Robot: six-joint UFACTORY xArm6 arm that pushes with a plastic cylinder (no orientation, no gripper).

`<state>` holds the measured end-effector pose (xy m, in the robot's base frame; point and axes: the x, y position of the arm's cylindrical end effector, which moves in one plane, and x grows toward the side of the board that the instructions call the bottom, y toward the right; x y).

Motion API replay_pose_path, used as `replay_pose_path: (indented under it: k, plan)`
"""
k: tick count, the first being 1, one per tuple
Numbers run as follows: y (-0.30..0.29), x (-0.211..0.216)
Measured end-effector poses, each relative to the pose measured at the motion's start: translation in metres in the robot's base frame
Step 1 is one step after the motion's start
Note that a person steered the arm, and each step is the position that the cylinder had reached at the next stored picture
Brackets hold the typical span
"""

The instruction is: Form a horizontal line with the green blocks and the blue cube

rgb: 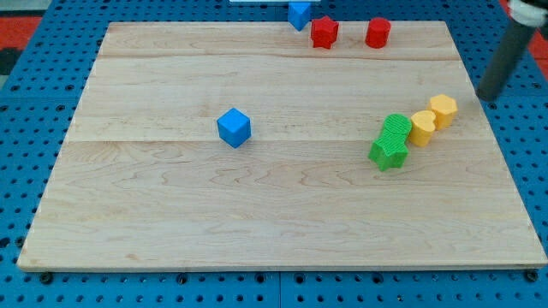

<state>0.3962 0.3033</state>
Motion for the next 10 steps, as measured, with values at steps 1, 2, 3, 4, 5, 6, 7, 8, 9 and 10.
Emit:
replay_pose_path:
  k: [1, 2, 3, 4, 5, 6, 7, 8, 9, 10]
  plan:
    - [-0.053, 0.017]
    - [-0.123, -0.052]
    - [-0.114, -0.061]
    - [-0.092, 0.018]
    - [-0.102, 0.045]
    - [-0.104, 0.044]
    - [-0.145, 0.079]
    - [-0.187, 0.127]
    - [-0.188, 0.118]
    - [-0.22, 0.157]
